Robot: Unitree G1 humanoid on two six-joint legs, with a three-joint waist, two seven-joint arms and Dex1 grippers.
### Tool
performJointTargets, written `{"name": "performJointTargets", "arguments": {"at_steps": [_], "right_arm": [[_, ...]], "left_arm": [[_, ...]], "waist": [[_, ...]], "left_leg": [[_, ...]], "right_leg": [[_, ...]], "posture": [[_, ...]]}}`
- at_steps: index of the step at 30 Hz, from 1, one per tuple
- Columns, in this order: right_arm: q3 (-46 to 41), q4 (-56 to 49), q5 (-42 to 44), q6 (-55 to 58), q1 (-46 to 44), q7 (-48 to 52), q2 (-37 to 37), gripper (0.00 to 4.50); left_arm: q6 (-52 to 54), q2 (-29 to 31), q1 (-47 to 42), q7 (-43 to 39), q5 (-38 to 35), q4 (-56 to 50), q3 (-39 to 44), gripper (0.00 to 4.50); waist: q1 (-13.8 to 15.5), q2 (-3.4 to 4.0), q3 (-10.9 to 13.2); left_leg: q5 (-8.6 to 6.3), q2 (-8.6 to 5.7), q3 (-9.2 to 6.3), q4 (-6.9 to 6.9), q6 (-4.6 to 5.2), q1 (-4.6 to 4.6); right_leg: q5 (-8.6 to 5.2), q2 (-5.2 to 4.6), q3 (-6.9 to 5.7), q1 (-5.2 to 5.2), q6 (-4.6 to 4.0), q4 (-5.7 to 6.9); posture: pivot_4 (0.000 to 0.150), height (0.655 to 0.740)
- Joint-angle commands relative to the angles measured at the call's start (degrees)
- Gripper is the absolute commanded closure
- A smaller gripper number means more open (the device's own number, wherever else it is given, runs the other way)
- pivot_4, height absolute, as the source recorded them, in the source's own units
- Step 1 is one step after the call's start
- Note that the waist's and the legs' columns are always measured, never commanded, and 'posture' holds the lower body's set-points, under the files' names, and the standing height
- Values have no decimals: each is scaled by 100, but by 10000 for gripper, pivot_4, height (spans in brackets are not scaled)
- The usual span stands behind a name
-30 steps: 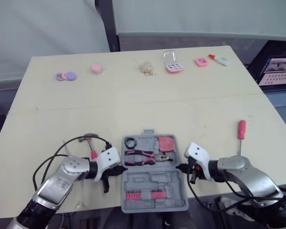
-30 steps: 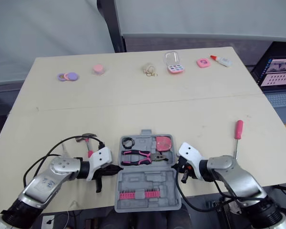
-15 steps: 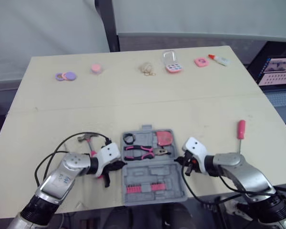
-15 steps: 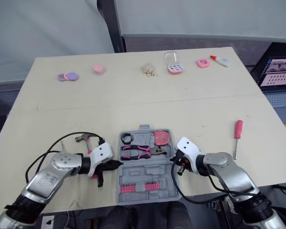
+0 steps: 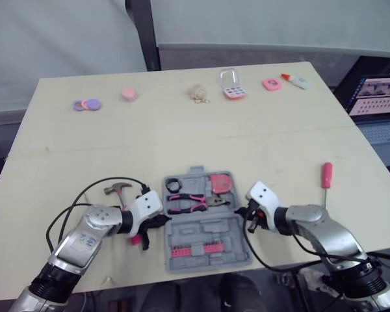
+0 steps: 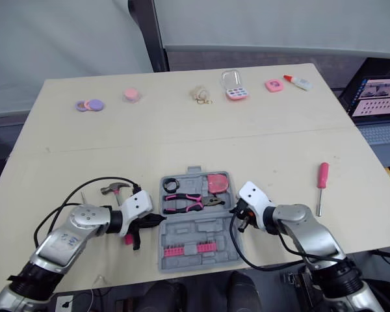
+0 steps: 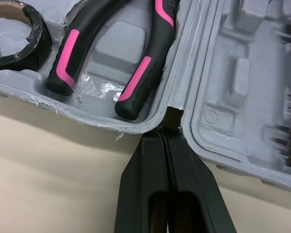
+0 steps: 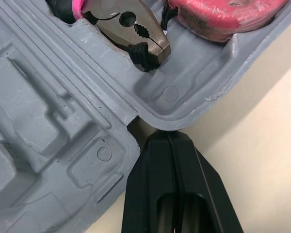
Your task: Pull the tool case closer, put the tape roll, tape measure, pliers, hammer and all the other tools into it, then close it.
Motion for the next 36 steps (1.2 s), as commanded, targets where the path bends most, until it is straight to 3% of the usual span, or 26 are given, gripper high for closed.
{"name": "performJointTargets", "arguments": {"at_steps": [1, 36], "right_arm": [[-3, 24, -45, -102, -36, -113, 90, 45000], [19, 438, -314, -328, -322, -232, 387, 45000]], "left_arm": [[-153, -97, -75, 46, -18, -118, 27, 44621], [-484, -329, -247, 281, 137, 461, 132, 44621]], "waist": [[0, -1, 0], [-67, -3, -2]], "left_leg": [[0, 0, 1, 0, 0, 0], [0, 1, 19, 1, -1, 1]], "right_leg": [[0, 0, 0, 0, 0, 0], [0, 1, 0, 0, 0, 3]], "posture": [[1500, 7400], [1500, 7400]]}}
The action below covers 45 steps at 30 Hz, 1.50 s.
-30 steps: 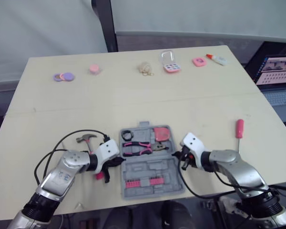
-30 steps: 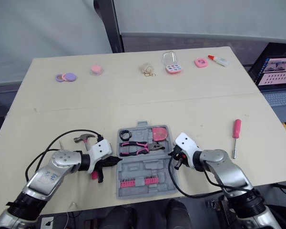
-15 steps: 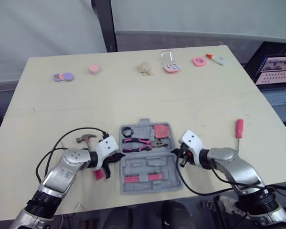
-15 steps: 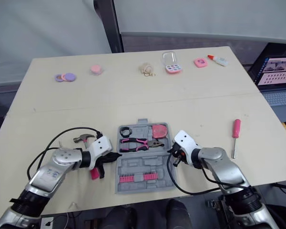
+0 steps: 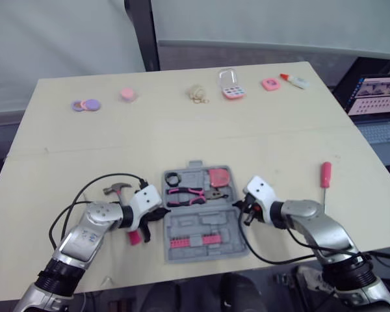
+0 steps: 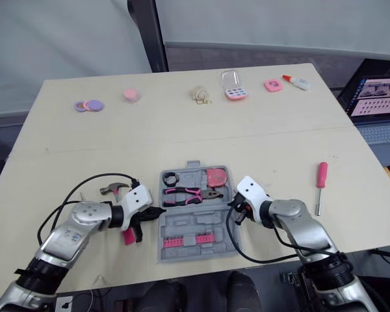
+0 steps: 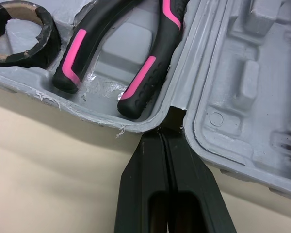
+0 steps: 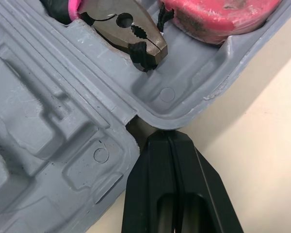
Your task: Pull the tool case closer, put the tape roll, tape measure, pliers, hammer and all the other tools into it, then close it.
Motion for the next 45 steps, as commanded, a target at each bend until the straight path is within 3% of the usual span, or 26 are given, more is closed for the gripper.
{"name": "performJointTargets", "arguments": {"at_steps": [1, 28, 45], "right_arm": [[21, 31, -44, -100, -18, -103, 89, 45000], [5, -46, -32, -73, 89, -45, -28, 45000], [-714, -575, 254, -13, 784, 99, -838, 45000]], "left_arm": [[-139, -100, -53, 61, 15, 2, 18, 44621], [-77, 57, 33, -42, -2, -17, 118, 44621], [1004, 573, 38, -319, -658, -695, 760, 44621]], "waist": [[1, 0, 0], [-15, 0, -1], [85, 0, -1]], "left_leg": [[0, 0, 0, 0, 0, 0], [0, 0, -1, 1, 0, -1], [0, -1, -4, 1, 0, -5]], "right_leg": [[0, 0, -1, 0, 0, 0], [0, 0, -1, 0, 0, 1], [0, -2, -2, -1, 0, -1]], "posture": [[1500, 7400], [1500, 7400], [1500, 7400]]}}
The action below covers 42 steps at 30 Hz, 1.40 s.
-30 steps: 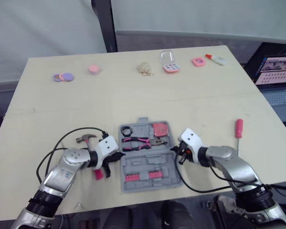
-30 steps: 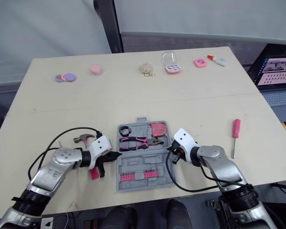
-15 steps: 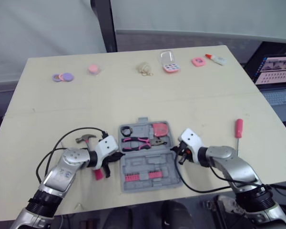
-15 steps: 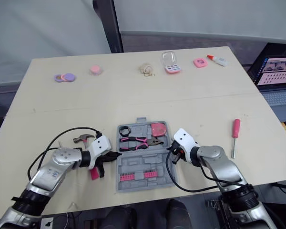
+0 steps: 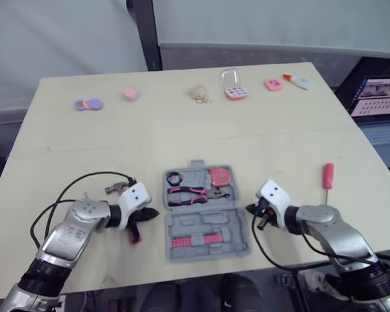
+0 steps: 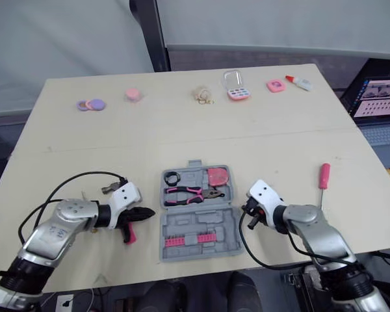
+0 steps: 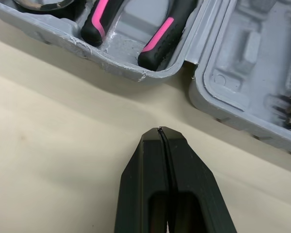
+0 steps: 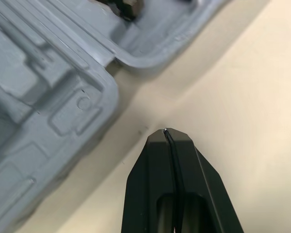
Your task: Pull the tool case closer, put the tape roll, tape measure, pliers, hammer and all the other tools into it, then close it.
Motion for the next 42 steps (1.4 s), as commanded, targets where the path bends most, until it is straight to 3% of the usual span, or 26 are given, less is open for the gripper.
{"name": "performJointTargets", "arguments": {"at_steps": [1, 7, 11, 18, 21, 24, 28, 31, 42], "right_arm": [[-349, -361, 158, 114, 235, 119, -278, 45000], [-1100, -1374, 915, 398, 976, 630, -820, 45000], [-1764, -2227, 1675, 735, 1761, 1108, -1175, 45000], [-2128, -2533, 2274, 791, 2730, 1343, -1286, 45000], [-2332, -2617, 2537, 838, 2951, 1429, -1297, 45000], [-2560, -2706, 2745, 855, 3168, 1531, -1367, 35948], [-2734, -2743, 2783, 704, 3455, 1602, -1423, 16529], [-2746, -2731, 2736, 562, 3610, 1653, -1436, 610], [-2659, -2549, 2620, 141, 3694, 1675, -1391, 213]], "left_arm": [[283, 76, -45, -20, -361, -447, 437, 44621], [1099, 114, 382, -285, -1760, -1394, 1826, 44621], [916, -143, 1533, -534, -2646, -1882, 3166, 44621], [-471, -638, 3646, -1170, -2734, -1870, 4222, 44621], [-1073, -936, 4374, -1322, -2635, -1761, 4327, 36259], [-1496, -1214, 4916, -1354, -2606, -1783, 4329, 21011], [-2154, -1589, 5447, -1388, -2459, -1577, 4270, 1118], [-2801, -1889, 5631, -1377, -2338, -1258, 4318, 0], [-3757, -2068, 5839, -1403, -2342, -688, 4217, 0]], "waist": [[18, 0, 0], [-3, 1, 1], [-42, 2, 1], [41, -8, -4], [66, -8, -4], [58, -9, -5], [53, -11, -6], [49, -11, -6], [42, -20, -12]], "left_leg": [[0, 0, 0, 0, 0, -1], [0, 3, -12, 0, 0, -4], [0, 8, -29, -13, 0, 4], [-2, 7, -28, -13, 2, 14], [-4, 7, -36, -10, 7, 11], [-7, 6, -34, -10, 13, 9], [-11, 5, -28, -11, 19, 9], [-15, 4, -23, -11, 26, 5], [-20, 7, -19, -11, 36, 7]], "right_leg": [[0, 0, 0, 0, 0, 0], [0, 0, 1, -3, 0, -3], [0, 0, 12, -6, 0, -4], [2, -1, 17, 13, 1, -21], [3, -13, 18, 15, 0, -24], [3, -14, 20, 15, 0, -28], [2, -14, 23, 15, -2, -40], [-1, -14, 25, 15, -6, -48], [-2, -17, 28, 15, -8, -52]], "posture": [[1500, 7400], [1500, 7400], [1500, 7400], [1500, 7400], [1500, 7400], [1500, 7400], [1500, 7400], [1500, 7400], [1500, 7400]]}}
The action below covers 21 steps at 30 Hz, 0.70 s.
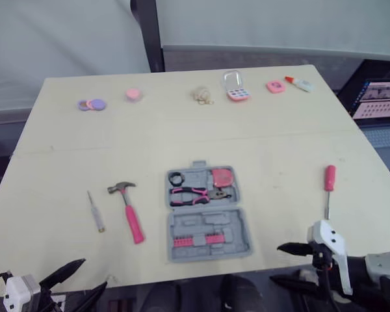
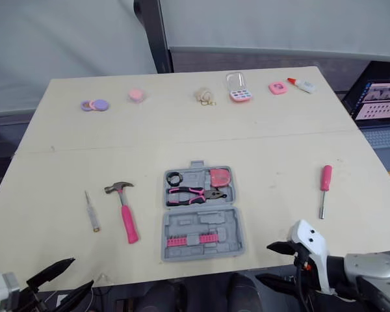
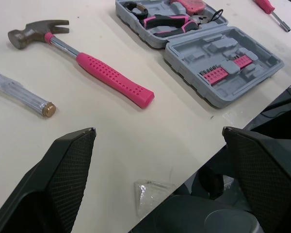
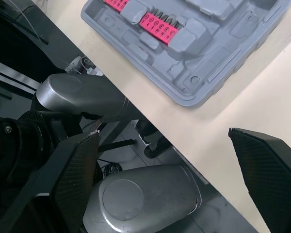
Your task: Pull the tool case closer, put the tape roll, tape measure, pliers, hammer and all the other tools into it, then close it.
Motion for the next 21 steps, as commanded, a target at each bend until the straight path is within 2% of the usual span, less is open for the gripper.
{"name": "performJointTargets", "arguments": {"at_steps": [1, 5, 8, 12, 15, 21], "right_arm": [[2, -35, 40, -112, 59, 89, -23, 213], [-10, -24, -27, -212, 78, 81, -36, 213], [-201, 14, -278, -579, 15, 114, -105, 213], [-707, -7, -225, -1099, -87, 513, -183, 213], [-887, 65, -36, -1660, -157, 468, 329, 213], [-702, 222, -350, -2240, 10, 620, 521, 213]], "left_arm": [[-227, -28, 129, -48, -59, 99, -68, 0], [-172, -60, 157, 159, -113, 116, -145, 0], [408, -21, 194, 577, -601, -57, 74, 0], [1592, -133, 542, 1778, -1466, -1021, 277, 0], [2096, -464, 715, 2930, -1846, -1744, 279, 0], [2459, -864, 617, 4225, -2008, -2285, 192, 0]], "waist": [[-7, 0, 0], [-11, -1, -1], [-14, -2, -1], [-15, -6, -2], [-4, -14, -6], [-7, -27, -16]], "left_leg": [[0, 0, 1, 0, 0, 0], [-1, 0, 1, 0, 1, 1], [-1, 0, 2, 0, 1, 0], [-1, 8, 2, 1, 2, 1], [-4, 7, 2, 0, 7, 1], [-4, -1, 8, 1, 7, 1]], "right_leg": [[0, 0, 0, 0, 0, 0], [0, 0, -1, 0, 0, 0], [0, 0, 2, 0, 0, 1], [2, -1, 7, 3, 4, 1], [3, -3, 13, 12, 6, -1], [2, -5, 24, 17, 4, -2]], "posture": [[1500, 7400], [1500, 7400], [1500, 7400], [1500, 7400], [1500, 7400], [1500, 7400]]}}
